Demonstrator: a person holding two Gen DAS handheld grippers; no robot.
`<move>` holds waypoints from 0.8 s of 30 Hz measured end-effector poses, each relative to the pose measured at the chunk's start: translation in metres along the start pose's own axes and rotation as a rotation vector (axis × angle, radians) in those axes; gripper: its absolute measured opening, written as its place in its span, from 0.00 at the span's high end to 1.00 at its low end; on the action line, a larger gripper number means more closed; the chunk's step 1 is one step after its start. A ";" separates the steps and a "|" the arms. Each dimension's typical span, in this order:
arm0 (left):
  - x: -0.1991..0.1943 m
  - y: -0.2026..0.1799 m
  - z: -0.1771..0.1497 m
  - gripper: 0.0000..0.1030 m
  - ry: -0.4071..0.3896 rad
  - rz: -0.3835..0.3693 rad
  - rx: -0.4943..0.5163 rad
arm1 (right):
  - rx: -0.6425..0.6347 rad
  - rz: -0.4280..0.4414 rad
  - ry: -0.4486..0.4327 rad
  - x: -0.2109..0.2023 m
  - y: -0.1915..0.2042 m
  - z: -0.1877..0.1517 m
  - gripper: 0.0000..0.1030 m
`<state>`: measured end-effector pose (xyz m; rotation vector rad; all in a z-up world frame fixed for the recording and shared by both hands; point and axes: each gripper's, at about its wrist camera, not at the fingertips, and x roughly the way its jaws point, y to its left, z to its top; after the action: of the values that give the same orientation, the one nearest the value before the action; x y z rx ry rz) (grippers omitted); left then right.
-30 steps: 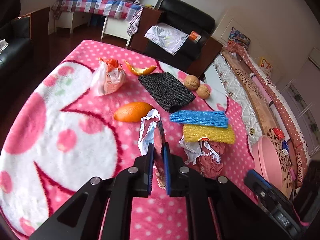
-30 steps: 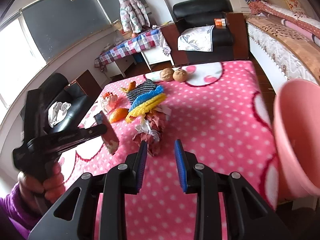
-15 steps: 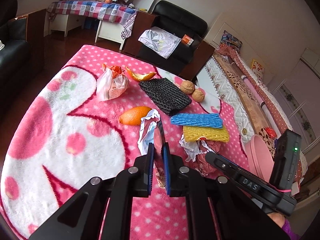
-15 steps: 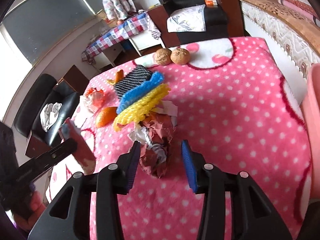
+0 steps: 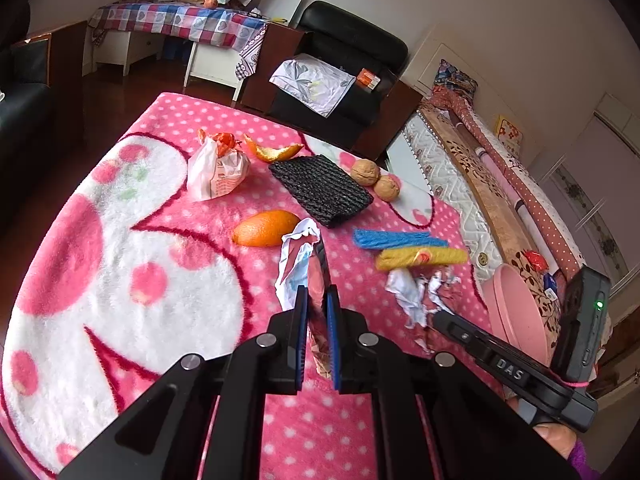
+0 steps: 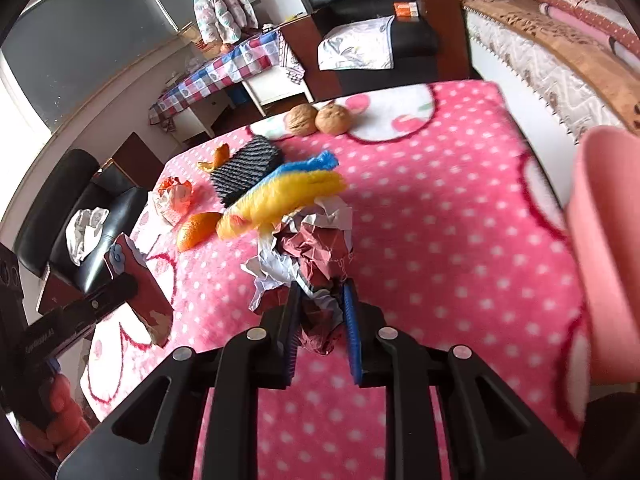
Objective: Collect trash
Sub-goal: 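Grasp the crumpled foil with the right gripper while the left gripper grasps a wrapper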
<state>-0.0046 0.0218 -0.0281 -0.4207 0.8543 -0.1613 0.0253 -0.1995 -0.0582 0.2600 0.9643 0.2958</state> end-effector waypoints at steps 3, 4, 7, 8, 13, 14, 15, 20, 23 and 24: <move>-0.002 -0.004 0.001 0.92 -0.002 0.001 0.008 | -0.018 -0.017 -0.019 -0.015 -0.004 -0.003 0.80; -0.003 -0.005 0.000 0.92 -0.003 0.001 0.010 | -0.023 -0.020 -0.026 -0.020 -0.005 -0.004 0.80; -0.006 -0.010 0.000 0.92 -0.008 -0.001 0.021 | -0.040 -0.034 -0.052 -0.035 -0.009 -0.009 0.80; -0.007 -0.013 0.000 0.92 -0.008 -0.001 0.026 | -0.045 -0.041 -0.064 -0.041 -0.010 -0.010 0.80; -0.014 -0.025 -0.002 0.92 -0.017 -0.002 0.052 | -0.069 -0.064 -0.118 -0.065 -0.014 -0.014 0.80; -0.015 -0.027 -0.002 0.92 -0.019 -0.002 0.056 | -0.074 -0.070 -0.130 -0.070 -0.015 -0.015 0.80; -0.016 -0.029 -0.002 0.92 -0.020 -0.003 0.058 | -0.077 -0.071 -0.143 -0.075 -0.016 -0.016 0.80; -0.024 -0.047 -0.004 0.92 -0.032 -0.009 0.089 | -0.061 -0.049 -0.196 -0.096 -0.025 -0.019 0.80; -0.028 -0.057 -0.005 0.92 -0.043 -0.019 0.106 | -0.055 -0.042 -0.216 -0.106 -0.031 -0.019 0.80; -0.029 -0.060 -0.005 0.92 -0.045 -0.021 0.110 | -0.055 -0.043 -0.220 -0.108 -0.032 -0.020 0.80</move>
<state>-0.0259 -0.0251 0.0142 -0.3294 0.7932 -0.2165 -0.0448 -0.2667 0.0023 0.2163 0.7423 0.2477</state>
